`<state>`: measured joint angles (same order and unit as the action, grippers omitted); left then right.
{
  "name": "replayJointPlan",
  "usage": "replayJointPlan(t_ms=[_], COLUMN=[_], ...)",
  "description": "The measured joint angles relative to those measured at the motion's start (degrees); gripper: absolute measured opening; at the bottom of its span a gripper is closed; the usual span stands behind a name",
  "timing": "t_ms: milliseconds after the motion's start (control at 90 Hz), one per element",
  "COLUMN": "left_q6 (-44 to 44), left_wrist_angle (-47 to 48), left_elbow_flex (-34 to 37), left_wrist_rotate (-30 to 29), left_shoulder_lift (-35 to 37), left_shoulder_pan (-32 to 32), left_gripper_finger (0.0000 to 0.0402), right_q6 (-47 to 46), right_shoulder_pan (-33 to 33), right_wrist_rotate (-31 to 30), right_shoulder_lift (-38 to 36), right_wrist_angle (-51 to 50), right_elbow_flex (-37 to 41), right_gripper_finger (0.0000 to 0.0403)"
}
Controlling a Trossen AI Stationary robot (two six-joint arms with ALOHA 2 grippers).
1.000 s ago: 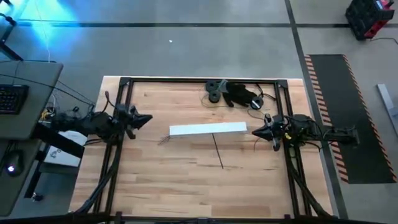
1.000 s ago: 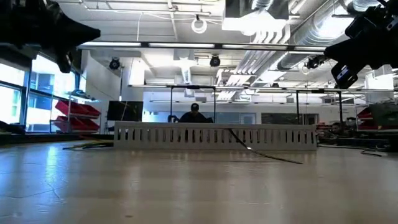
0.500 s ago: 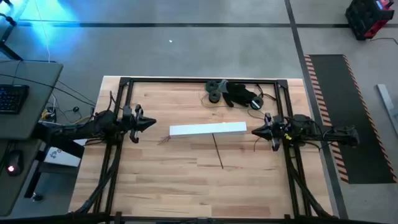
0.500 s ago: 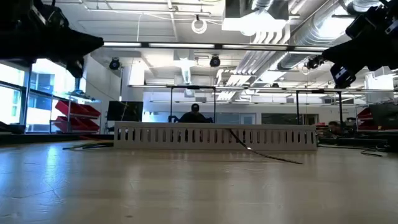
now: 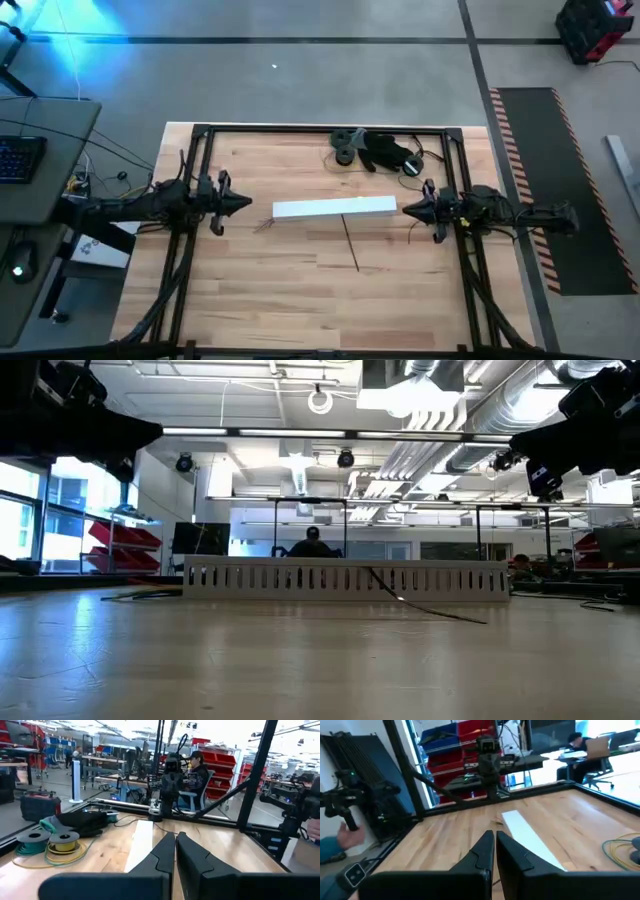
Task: Ziptie cables
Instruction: Return to Home Position
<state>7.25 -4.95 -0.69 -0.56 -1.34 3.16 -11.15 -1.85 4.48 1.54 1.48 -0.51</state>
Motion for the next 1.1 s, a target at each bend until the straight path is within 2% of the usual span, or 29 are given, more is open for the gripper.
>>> replayJointPlan(t_ms=[222,1100], left_q6=[0.0,0.0], left_wrist_angle=[0.0,0.0], left_elbow_flex=[0.0,0.0], left_wrist_rotate=[-0.1,-0.1], left_shoulder_lift=[0.0,0.0], left_shoulder_pan=[0.0,0.0], left_gripper_finger=[0.0000,0.0000], right_q6=[3.7,3.7], right_shoulder_pan=[0.0,0.0], right_wrist_rotate=[-0.8,-0.5], right_shoulder_lift=[0.0,0.0], right_wrist_angle=[0.0,-0.1], right_elbow_flex=[0.0,0.0], right_gripper_finger=[0.0000,0.0000])
